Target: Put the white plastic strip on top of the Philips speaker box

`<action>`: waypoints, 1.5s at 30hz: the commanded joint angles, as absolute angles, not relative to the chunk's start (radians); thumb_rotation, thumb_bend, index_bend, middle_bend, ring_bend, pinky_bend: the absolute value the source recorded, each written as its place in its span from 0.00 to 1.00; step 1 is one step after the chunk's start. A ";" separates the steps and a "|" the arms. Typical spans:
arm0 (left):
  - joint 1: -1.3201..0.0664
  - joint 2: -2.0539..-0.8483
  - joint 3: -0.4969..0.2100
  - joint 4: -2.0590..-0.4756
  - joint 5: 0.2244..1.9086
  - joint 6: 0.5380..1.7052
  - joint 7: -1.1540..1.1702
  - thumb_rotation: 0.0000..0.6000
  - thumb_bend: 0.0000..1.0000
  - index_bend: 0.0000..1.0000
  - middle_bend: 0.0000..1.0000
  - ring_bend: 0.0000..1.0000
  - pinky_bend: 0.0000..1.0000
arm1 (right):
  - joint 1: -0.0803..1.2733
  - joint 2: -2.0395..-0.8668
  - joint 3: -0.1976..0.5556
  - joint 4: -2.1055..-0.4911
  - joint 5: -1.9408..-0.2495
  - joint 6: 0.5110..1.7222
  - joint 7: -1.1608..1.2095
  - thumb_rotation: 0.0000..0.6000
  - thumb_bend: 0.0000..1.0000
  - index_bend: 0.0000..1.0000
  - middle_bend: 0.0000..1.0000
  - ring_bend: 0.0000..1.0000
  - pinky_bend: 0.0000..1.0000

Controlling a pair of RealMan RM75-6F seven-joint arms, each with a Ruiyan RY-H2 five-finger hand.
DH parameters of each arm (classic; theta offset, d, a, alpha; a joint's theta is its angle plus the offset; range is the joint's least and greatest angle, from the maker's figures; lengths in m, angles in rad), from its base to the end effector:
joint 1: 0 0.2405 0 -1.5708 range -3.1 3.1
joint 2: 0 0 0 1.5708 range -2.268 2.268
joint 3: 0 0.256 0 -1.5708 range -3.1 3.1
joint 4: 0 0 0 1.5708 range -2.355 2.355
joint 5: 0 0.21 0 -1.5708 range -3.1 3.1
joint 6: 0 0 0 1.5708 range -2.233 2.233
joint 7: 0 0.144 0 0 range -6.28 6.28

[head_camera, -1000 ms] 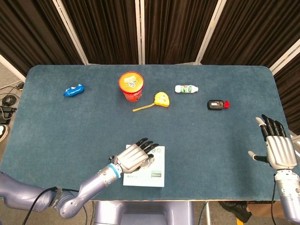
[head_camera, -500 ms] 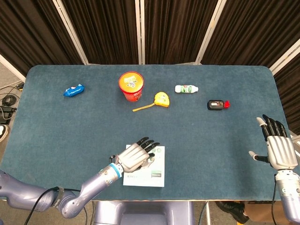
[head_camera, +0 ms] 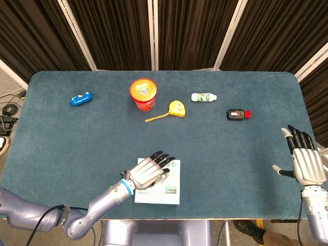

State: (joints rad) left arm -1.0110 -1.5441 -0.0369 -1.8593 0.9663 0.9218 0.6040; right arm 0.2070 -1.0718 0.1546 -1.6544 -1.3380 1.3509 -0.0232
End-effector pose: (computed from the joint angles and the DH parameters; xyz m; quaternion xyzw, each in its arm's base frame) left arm -0.0390 0.2610 -0.0528 -0.8648 -0.3006 -0.3284 0.2323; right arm -0.2977 -0.2389 0.1762 0.5782 -0.3932 0.3915 0.5982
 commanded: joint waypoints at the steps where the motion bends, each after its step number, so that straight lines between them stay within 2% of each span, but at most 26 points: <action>1: -1.010 -1.539 -0.038 -1.864 0.963 0.924 0.604 1.00 1.00 0.37 0.00 0.00 0.00 | 0.207 -1.071 0.155 -1.654 -1.338 1.351 -0.022 1.00 0.00 0.00 0.00 0.00 0.00; 35: -0.990 -1.505 -0.022 -1.883 0.977 0.915 0.575 1.00 1.00 0.37 0.00 0.00 0.00 | 0.208 -1.074 0.151 -1.658 -1.343 1.349 -0.032 1.00 0.00 0.00 0.00 0.00 0.00; 45: -0.960 -1.475 -0.060 -1.909 1.018 0.990 0.550 1.00 1.00 0.36 0.00 0.00 0.00 | 0.210 -1.074 0.152 -1.656 -1.342 1.346 -0.029 1.00 0.00 0.00 0.00 0.00 0.00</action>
